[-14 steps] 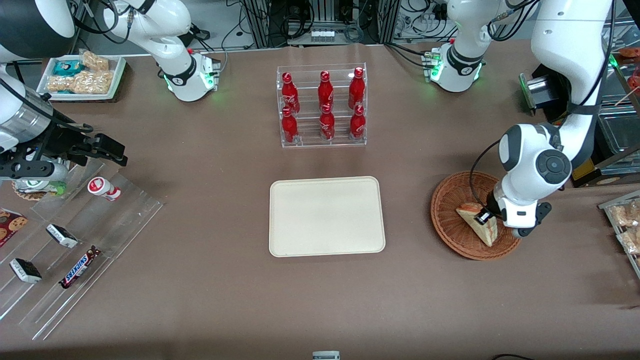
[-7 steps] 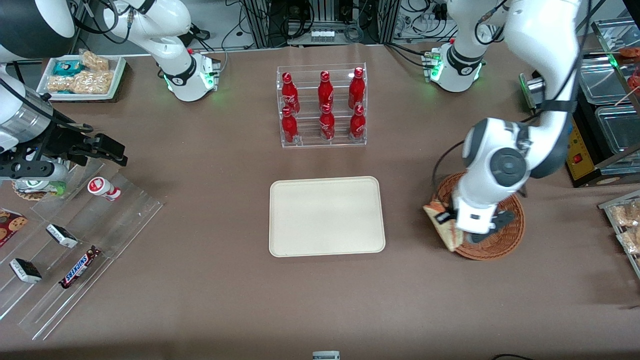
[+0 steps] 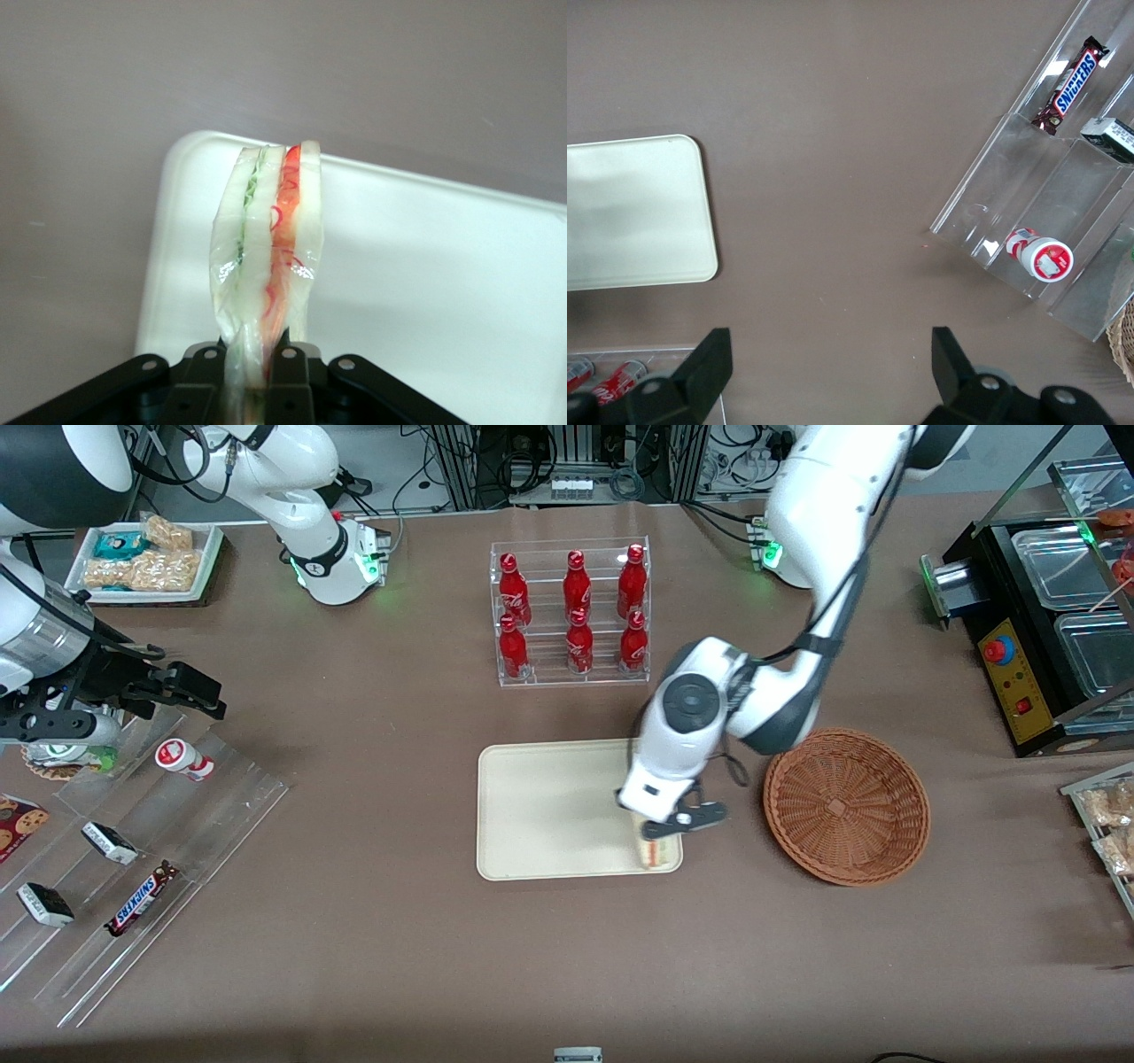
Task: Place sandwich from basket to tray
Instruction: 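Carry the sandwich with the left gripper over the cream tray, then lower the sandwich onto the tray and open the left gripper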
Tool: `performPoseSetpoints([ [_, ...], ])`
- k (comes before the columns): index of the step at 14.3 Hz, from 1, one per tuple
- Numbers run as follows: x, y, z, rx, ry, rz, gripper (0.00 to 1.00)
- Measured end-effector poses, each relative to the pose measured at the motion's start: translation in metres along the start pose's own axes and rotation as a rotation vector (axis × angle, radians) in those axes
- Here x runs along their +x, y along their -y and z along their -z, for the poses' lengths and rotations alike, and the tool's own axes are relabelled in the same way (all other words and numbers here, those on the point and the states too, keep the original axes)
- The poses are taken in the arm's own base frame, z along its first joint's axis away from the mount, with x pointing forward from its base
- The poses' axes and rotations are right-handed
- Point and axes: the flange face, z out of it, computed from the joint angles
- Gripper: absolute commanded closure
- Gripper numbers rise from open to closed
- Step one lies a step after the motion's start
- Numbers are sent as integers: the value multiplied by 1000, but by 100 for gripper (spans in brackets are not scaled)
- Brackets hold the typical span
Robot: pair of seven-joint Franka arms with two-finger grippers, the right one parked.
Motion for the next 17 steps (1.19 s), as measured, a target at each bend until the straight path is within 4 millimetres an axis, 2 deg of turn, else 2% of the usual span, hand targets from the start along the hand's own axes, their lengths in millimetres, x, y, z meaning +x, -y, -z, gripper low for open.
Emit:
performPoseSetpoints([
  [3, -32, -41, -21, -4, -36, -82, 94],
  [6, -47, -55, -38, 15, -49, -118, 93],
  [8, -49, -54, -47, 24, -41, -112, 86],
  [9, -50, -54, -53, 26, -38, -103, 69],
  [10, -51, -55, -58, 20, -40, -93, 1],
  [12, -52, -58, -60, 8, -47, -67, 0],
  [14, -46, -61, -48, -1, -58, -52, 0],
  [16, -40, -64, -14, 0, -70, -46, 0],
  [17, -37, -65, 12, -5, -82, -43, 0],
])
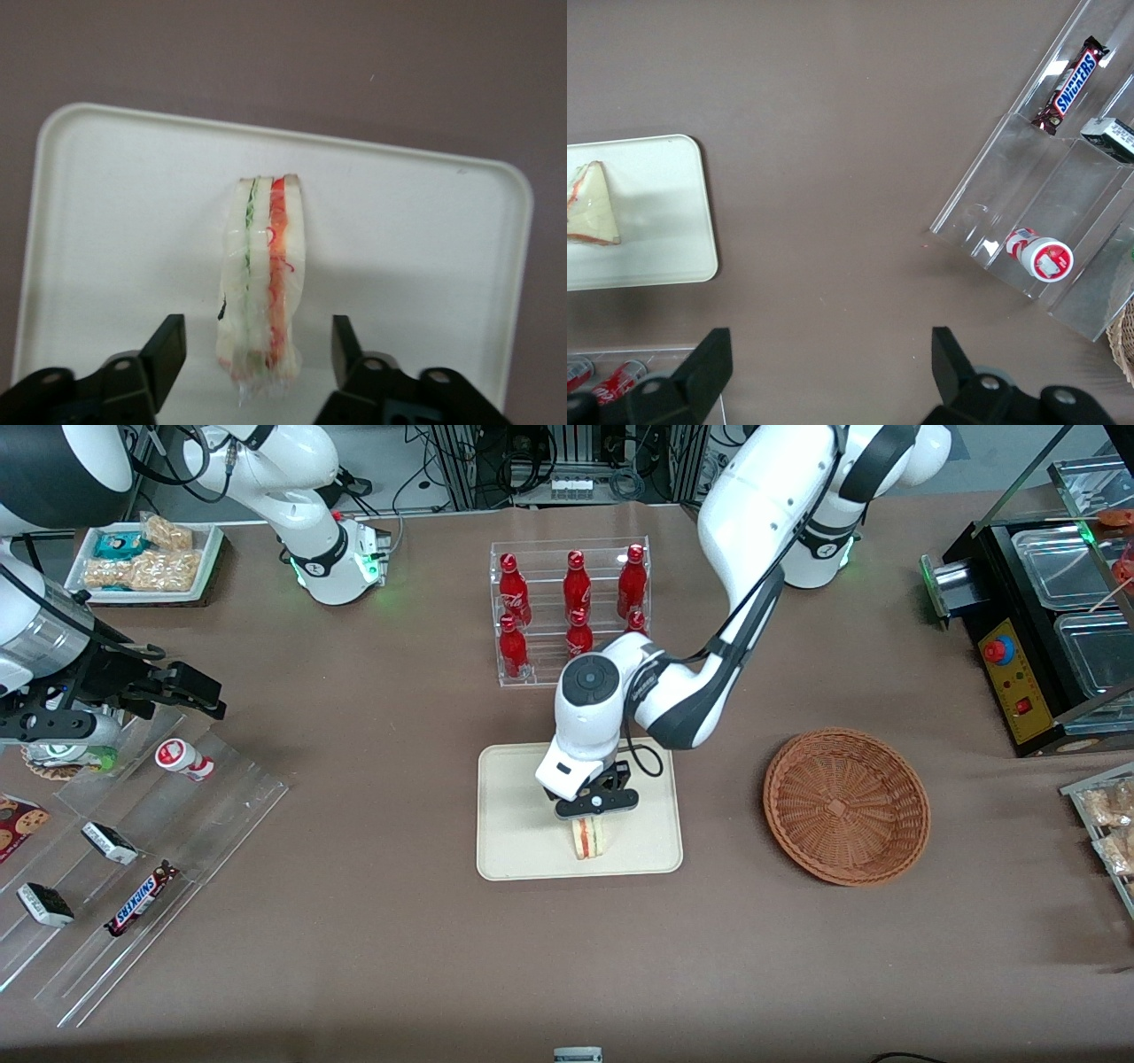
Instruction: Place sandwich from basket to tray
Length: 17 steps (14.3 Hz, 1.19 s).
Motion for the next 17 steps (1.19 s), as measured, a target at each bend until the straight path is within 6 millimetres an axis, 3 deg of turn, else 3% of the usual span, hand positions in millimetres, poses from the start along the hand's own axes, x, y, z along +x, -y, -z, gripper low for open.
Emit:
performPoseSetpoints([
  [3, 21, 18, 75, 6, -27, 35, 0],
  [6, 52, 63, 127, 62, -6, 84, 0],
  [9, 89, 128, 148, 131, 44, 171, 0],
  [12, 122, 209, 160, 146, 124, 178, 0],
  [14, 131, 263, 174, 145, 165, 127, 0],
  [17, 126, 330, 198, 141, 194, 43, 0],
])
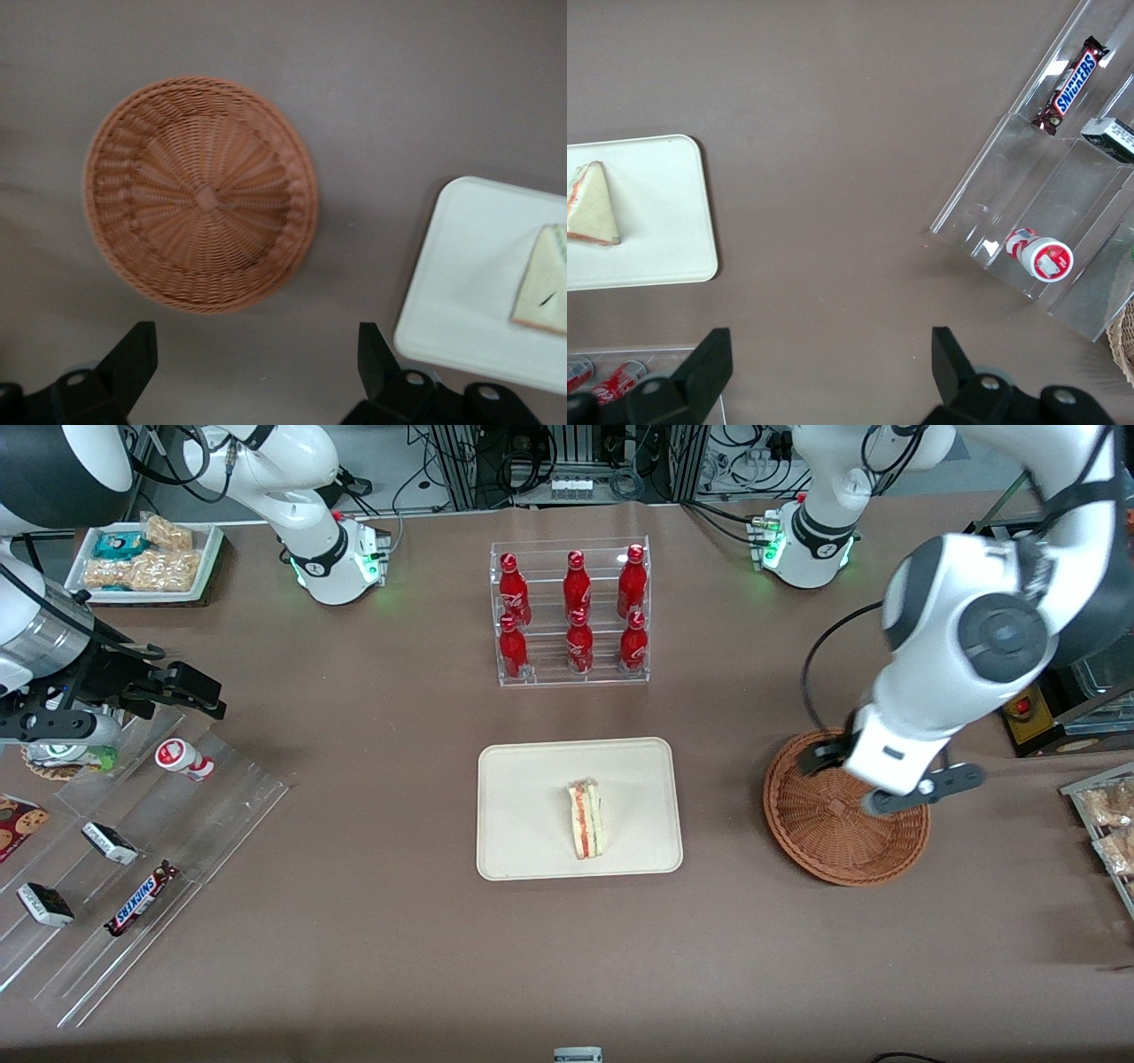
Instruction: Place sandwich from basket to tray
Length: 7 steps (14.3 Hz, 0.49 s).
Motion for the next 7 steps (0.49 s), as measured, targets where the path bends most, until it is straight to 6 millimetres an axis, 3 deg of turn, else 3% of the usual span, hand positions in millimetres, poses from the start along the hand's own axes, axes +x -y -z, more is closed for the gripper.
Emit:
performPoseSetpoints([
  [3, -19, 44, 21, 8, 25, -112, 0],
  [7, -33, 96, 71, -31, 4, -229, 0],
])
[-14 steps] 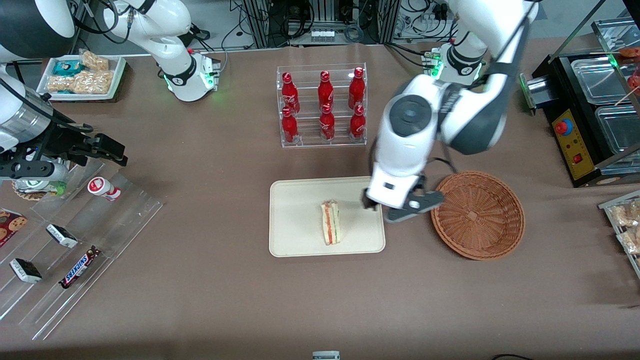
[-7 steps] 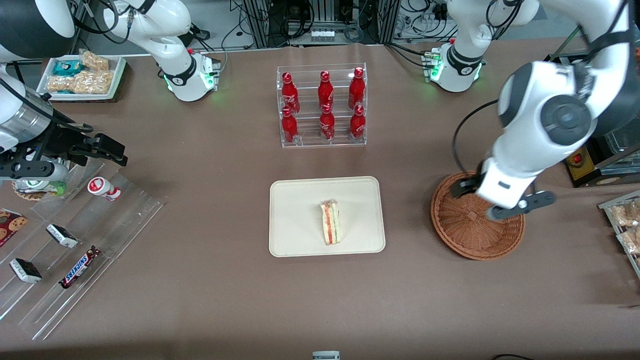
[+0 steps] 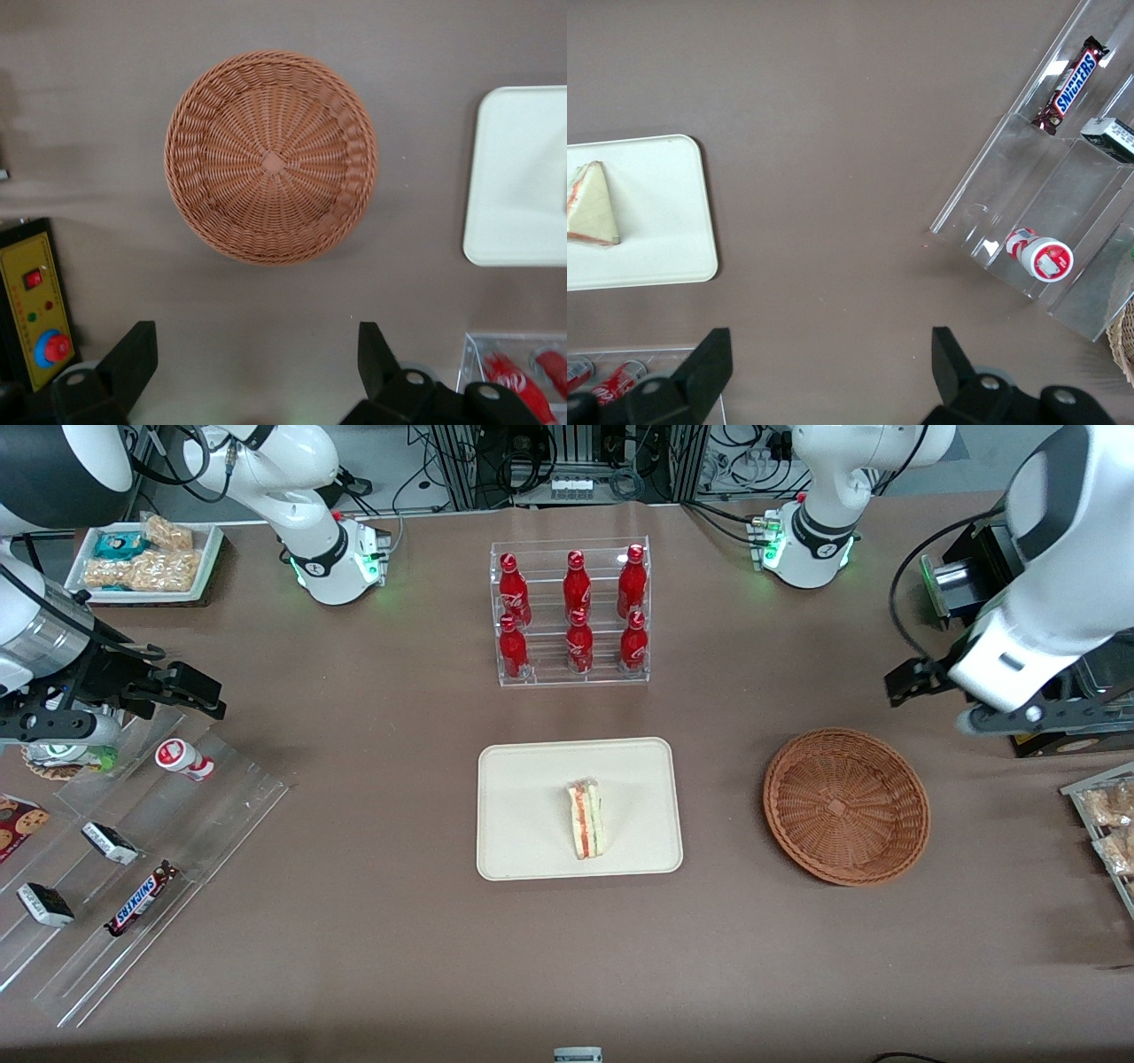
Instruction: Place sandwich from basket to tray
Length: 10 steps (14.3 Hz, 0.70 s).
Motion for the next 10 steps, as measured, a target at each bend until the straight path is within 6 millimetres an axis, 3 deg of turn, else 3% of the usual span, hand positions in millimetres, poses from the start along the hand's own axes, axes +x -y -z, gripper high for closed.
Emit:
performPoseSetpoints([
  [3, -7, 20, 31, -18, -27, -70, 0],
  [10, -6, 19, 34, -20, -30, -93, 0],
])
